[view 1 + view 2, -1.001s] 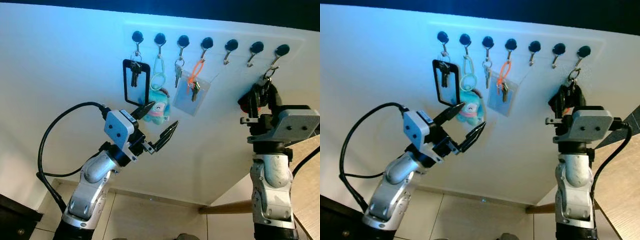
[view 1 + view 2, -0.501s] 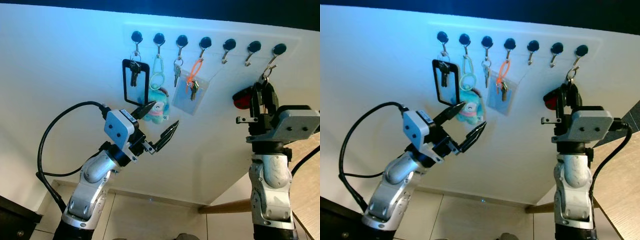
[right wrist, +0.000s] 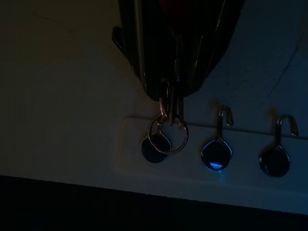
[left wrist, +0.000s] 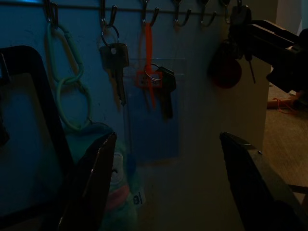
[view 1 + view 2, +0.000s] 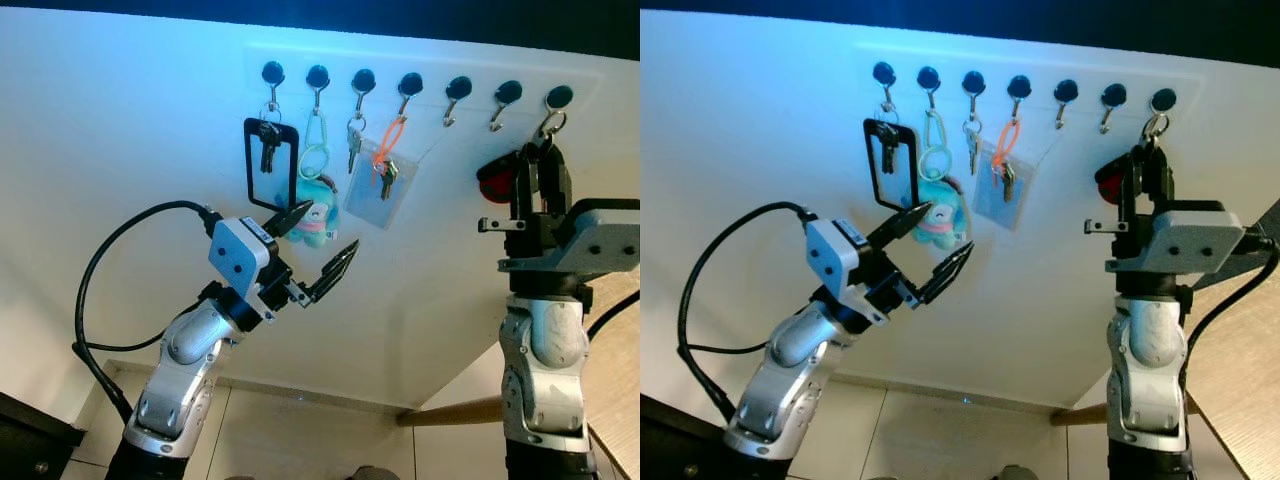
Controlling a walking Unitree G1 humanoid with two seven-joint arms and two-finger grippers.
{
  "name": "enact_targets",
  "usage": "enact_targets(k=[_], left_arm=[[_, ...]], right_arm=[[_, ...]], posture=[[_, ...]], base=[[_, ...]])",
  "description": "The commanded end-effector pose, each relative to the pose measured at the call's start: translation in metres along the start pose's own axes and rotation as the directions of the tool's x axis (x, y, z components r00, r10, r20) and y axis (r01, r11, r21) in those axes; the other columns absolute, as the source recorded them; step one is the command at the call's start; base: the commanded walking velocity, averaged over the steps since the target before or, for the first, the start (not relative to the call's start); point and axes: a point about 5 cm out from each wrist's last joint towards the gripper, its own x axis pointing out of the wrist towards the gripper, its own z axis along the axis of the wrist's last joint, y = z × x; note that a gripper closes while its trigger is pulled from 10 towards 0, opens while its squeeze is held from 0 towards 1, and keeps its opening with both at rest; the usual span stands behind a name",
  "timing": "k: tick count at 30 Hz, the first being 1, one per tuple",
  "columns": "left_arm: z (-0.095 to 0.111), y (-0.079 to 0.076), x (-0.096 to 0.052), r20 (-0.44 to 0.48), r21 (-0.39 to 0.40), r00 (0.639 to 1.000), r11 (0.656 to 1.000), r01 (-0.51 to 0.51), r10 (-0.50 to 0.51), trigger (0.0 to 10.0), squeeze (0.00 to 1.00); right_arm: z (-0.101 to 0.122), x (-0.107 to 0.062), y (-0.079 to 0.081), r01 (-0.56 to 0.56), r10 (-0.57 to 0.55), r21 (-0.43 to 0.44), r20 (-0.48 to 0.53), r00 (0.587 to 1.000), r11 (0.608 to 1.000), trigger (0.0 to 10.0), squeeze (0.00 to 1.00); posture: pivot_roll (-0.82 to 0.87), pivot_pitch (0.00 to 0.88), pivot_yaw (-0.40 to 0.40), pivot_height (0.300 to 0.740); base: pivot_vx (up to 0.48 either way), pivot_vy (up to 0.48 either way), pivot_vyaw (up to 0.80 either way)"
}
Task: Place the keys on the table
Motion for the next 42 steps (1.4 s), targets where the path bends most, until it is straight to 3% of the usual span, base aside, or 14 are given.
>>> enact_targets(k=[1,10,18,24,25,30,34,35,37,38,39,40,41,42], left_arm=[[0.002,-0.003,0.002,0.003,-0.005,1.0,1.0,0.019,-0.019,10.0,0.0],[0.002,-0.002,0.0,0.007,0.003,1.0,1.0,0.008,-0.008,10.0,0.0],[0.002,-0.004,0.0,0.007,0.017,1.0,1.0,0.004,-0.004,10.0,0.0],[-0.029,-0.006,-0.03,-0.104,0.062,0.994,0.998,-0.034,0.041,10.0,0.0],[-0.029,-0.006,-0.03,-0.104,0.062,0.994,0.998,-0.034,0.041,10.0,0.0],[-0.038,-0.006,-0.051,-0.156,0.074,0.984,0.994,-0.08,0.091,10.0,0.0],[-0.048,0.0,-0.064,-0.203,0.1,0.961,0.98,-0.172,0.19,10.0,0.0],[-0.055,0.003,-0.071,-0.234,0.119,0.942,0.968,-0.219,0.242,10.0,0.0],[-0.085,0.013,-0.094,-0.356,0.158,0.857,0.928,-0.336,0.372,10.0,0.0],[-0.1,0.016,-0.106,-0.427,0.176,0.804,0.91,-0.376,0.415,10.0,0.0],[-0.119,0.018,-0.12,-0.508,0.197,0.73,0.887,-0.419,0.457,10.0,0.0],[-0.119,0.018,-0.12,-0.508,0.197,0.73,0.887,-0.419,0.457,10.0,0.0],[-0.136,0.018,-0.133,-0.591,0.207,0.646,0.865,-0.457,0.483,10.0,0.0],[-0.156,0.018,-0.152,-0.682,0.223,0.52,0.824,-0.521,0.514,10.0,0.0]], right_arm=[[0.015,0.007,-0.004,0.019,-0.019,0.0,0.075,0.997,1.0,0.0,0.0],[0.023,0.006,0.009,-0.039,0.039,-0.002,0.108,0.993,0.999,0.0,0.0],[0.017,-0.009,0.023,-0.102,0.101,0.013,0.073,0.992,0.995,0.0,0.0],[-0.019,-0.056,0.025,-0.123,0.123,0.006,-0.115,0.986,0.992,0.0,0.0],[-0.019,-0.056,0.025,-0.123,0.123,0.006,-0.115,0.986,0.992,0.0,0.0],[-0.043,-0.089,0.016,-0.13,0.118,-0.031,-0.254,0.96,0.991,0.0,0.0],[-0.061,-0.109,0.011,-0.139,0.121,-0.024,-0.364,0.923,0.99,0.0,0.0],[-0.07,-0.119,0.01,-0.152,0.134,-0.011,-0.416,0.899,0.988,0.0,0.0],[-0.1,-0.151,0.011,-0.187,0.188,0.062,-0.587,0.788,0.98,0.0,0.0],[-0.11,-0.165,0.01,-0.19,0.195,0.076,-0.639,0.744,0.979,0.0,0.0],[-0.126,-0.184,0.007,-0.166,0.185,0.099,-0.726,0.662,0.981,0.0,0.0],[-0.126,-0.184,0.007,-0.166,0.185,0.099,-0.726,0.662,0.981,0.0,0.0],[-0.136,-0.198,0.002,-0.127,0.16,0.103,-0.778,0.607,0.986,0.0,0.0],[-0.147,-0.214,-0.002,-0.061,0.119,0.103,-0.843,0.524,0.993,0.0,0.0]], posture=[[0.04,0.061,-0.017,0.74],[0.04,0.064,-0.015,0.74],[0.05,0.066,-0.012,0.74],[0.04,0.063,-0.002,0.74],[0.04,0.063,-0.002,0.74],[0.04,0.059,-0.003,0.74],[0.05,0.054,-0.004,0.74],[0.05,0.054,-0.004,0.74],[0.05,0.045,-0.005,0.74],[0.05,0.045,-0.005,0.74],[0.06,0.03,-0.011,0.74],[0.06,0.03,-0.011,0.74],[0.06,0.028,-0.016,0.74],[0.06,0.03,-0.022,0.74]], base=[[0.0,0.0,0.0],[0.0,0.0,0.0],[0.0,0.0,0.0],[0.0,0.0,0.0],[0.0,0.0,0.0],[0.0,0.0,0.0],[0.0,0.0,0.0],[0.0,0.0,0.0],[0.0,0.0,0.0],[0.0,0.0,0.0],[0.0,0.0,0.0],[0.0,0.0,0.0],[0.0,0.0,0.0],[0.0,0.0,0.0]])
